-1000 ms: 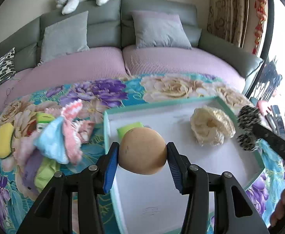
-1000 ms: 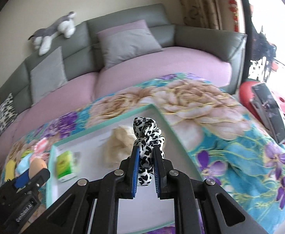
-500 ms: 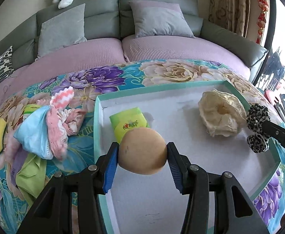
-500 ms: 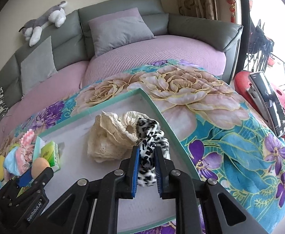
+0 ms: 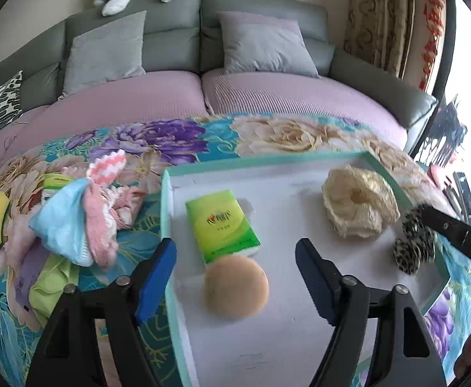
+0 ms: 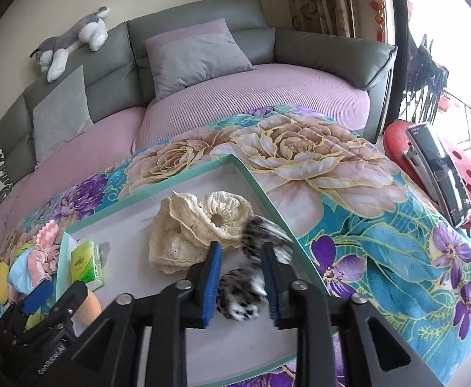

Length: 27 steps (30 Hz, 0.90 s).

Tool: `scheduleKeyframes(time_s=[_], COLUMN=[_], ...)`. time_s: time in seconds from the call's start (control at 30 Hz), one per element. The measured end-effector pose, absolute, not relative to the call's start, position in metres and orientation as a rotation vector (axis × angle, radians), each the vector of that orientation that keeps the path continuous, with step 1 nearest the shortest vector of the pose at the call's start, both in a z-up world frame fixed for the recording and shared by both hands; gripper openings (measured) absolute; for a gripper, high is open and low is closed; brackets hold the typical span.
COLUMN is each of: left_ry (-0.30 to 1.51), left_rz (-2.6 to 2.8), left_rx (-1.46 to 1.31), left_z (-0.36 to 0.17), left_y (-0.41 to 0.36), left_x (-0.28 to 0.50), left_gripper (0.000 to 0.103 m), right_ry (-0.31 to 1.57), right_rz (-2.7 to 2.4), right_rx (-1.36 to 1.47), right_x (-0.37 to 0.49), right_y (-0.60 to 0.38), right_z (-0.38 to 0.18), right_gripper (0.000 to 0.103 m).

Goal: Organize soft objects
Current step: 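Carry both items over the tray and open both tools to release them, then move both tools back toward the remaining pile of soft items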

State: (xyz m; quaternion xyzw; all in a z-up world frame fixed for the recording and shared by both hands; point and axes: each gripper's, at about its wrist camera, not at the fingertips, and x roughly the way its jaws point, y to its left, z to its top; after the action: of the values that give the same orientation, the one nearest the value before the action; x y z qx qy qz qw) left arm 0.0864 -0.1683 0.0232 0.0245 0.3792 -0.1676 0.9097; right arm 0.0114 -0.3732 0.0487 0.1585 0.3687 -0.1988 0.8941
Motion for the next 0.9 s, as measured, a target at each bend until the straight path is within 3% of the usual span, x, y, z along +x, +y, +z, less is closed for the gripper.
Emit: scheduleKeyframes(time_s=[0.03, 0.07, 0.13, 0.37, 0.43, 0.9], left_ry=[0.774, 0.766, 0.75, 0.724, 0.718, 0.695], left_rz=[-0.338, -0.327, -0.295, -0.15, -0.103, 0.166], left_rx=[0.045, 0.04, 0.028, -0.047, -0.065, -0.17], left_z=[0.025, 0.026, 0.029, 0.036, 0.037, 0.041], left_y=[-0.166, -0.163, -0.156, -0.119, -0.107, -0.022], left_x=[0.086, 0.087, 0.088, 0.095, 0.097, 0.101], left_gripper=[0.078, 0.079, 0.089, 0.09, 0.098, 0.099], right_ry=[0.76, 0.754, 0.743, 0.739, 0.733, 0.69], right_rz=[-0.411, -0.406, -0.393, -0.362, -0.346, -0.19], right_rx=[0.322, 0.318, 0.313, 0.239, 0.226, 0.15], right_x=[0.012, 0.012, 0.012, 0.02, 0.022, 0.035], right_y=[-0.371, -0.37, -0.366, -0.343, -0.337, -0.278], right_z=[0.05, 0.051, 0.053, 0.057, 0.058, 0.065], right_gripper=[0.054, 0.056, 0.057, 0.06, 0.061, 0.068])
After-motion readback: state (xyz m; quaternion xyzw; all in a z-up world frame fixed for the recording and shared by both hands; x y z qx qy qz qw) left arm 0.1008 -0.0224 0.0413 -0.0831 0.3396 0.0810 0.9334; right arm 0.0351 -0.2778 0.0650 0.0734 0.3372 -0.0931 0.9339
